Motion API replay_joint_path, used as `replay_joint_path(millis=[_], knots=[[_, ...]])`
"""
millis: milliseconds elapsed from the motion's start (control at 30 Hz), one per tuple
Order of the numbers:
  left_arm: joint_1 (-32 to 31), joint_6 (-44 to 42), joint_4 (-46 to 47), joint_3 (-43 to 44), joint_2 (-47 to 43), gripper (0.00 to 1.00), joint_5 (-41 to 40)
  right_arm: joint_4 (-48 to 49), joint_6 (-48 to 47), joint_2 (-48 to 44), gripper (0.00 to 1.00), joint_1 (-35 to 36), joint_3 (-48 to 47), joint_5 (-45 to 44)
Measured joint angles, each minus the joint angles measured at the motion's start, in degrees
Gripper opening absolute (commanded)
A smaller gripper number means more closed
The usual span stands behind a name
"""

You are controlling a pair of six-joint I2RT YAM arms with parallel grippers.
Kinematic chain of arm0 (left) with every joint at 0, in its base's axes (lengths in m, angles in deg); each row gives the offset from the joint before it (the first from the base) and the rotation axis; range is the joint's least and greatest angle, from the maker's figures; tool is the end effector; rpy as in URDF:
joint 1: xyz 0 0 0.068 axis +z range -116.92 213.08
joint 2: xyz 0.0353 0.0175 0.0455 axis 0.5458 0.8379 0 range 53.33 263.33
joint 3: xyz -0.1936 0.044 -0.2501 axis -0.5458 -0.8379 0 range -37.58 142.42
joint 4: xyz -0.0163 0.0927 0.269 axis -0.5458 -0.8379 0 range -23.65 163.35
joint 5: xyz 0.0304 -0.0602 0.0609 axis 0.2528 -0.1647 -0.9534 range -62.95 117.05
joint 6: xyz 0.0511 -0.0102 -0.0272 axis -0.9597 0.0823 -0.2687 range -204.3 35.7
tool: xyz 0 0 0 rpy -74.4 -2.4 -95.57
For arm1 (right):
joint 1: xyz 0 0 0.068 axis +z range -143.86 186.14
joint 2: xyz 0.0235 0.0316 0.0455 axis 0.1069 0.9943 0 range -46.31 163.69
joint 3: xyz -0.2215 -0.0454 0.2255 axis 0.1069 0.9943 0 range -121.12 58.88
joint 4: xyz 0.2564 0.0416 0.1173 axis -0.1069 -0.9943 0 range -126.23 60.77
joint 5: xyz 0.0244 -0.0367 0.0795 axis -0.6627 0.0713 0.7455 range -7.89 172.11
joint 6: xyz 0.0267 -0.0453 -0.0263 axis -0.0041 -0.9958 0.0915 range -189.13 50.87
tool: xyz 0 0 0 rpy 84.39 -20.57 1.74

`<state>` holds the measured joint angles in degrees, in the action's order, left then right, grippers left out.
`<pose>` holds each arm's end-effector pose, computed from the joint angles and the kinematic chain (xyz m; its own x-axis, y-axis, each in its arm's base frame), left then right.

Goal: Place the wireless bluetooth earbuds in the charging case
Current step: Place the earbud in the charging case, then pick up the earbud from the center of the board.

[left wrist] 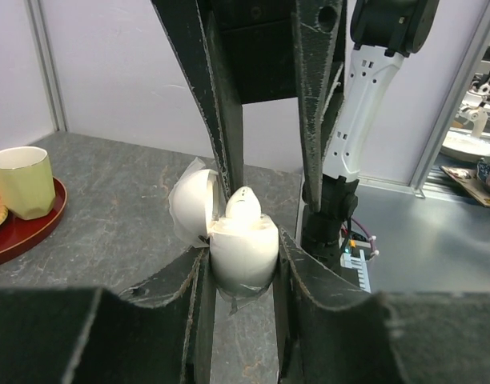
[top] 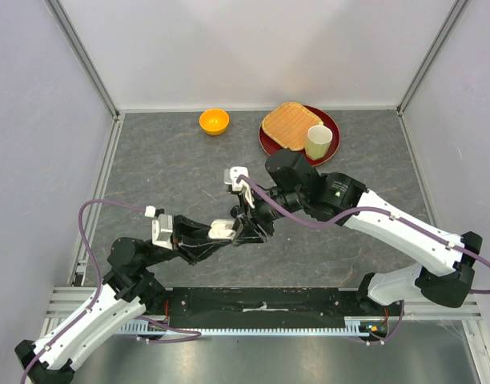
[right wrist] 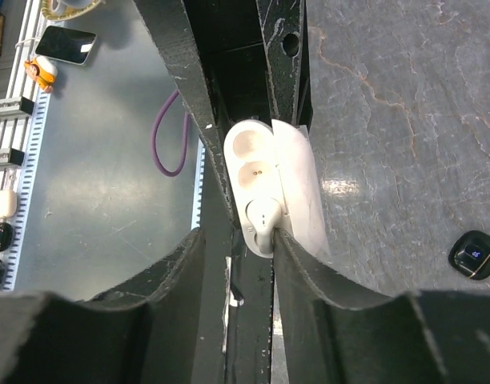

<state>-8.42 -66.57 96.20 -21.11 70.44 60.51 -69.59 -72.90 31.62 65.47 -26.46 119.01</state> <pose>0.0549 -0.0799 0.3035 -0.0151 -0.3259 -0.9453 0.9769 0.1968 -0.0834 0.1338 0.2758 0.4539 -0.2147 -0.4653 -0.8587 -0.9610 -0.0563 0.2707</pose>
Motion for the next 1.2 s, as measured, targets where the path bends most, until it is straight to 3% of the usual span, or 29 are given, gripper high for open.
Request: replay_joint_path(millis=[433, 533, 667, 800, 933, 1067, 1200], knots=[[0.0, 0.0, 1.4, 0.0, 0.0, 0.02, -1.33, 4.81, 3.3, -4.79, 0.48, 0.46, 0.98, -6.51], [0.0, 0.0, 1.36, -0.04, -0.35, 0.02, -1.77, 7.1, 4.79, -7.19, 0.59, 0.46, 2.21, -9.88], [0.0, -0.02, 1.29, -0.15, -1.16, 0.02, -2.05, 10.82, 7.26, -11.19, 0.82, 0.46, 4.48, -16.35], [0.0, -0.02, 0.9, -0.48, -2.19, 0.02, -2.78, 14.6, 10.54, -15.85, 0.81, 0.24, 7.76, -27.17], [0.0, -0.04, -0.37, -0.74, -3.67, 0.02, -3.41, 17.68, 15.34, -17.05, 0.72, -4.5, 9.94, -36.59], [0.0, -0.04, -1.68, -0.79, -5.44, 0.02, -3.5, 19.04, 21.59, -14.49, 0.68, -14.03, 12.7, -39.36], [0.0, -0.07, -3.89, -0.79, -7.85, 0.02, -4.02, 19.39, 25.7, -6.34, 0.63, -22.25, 15.04, -40.02]])
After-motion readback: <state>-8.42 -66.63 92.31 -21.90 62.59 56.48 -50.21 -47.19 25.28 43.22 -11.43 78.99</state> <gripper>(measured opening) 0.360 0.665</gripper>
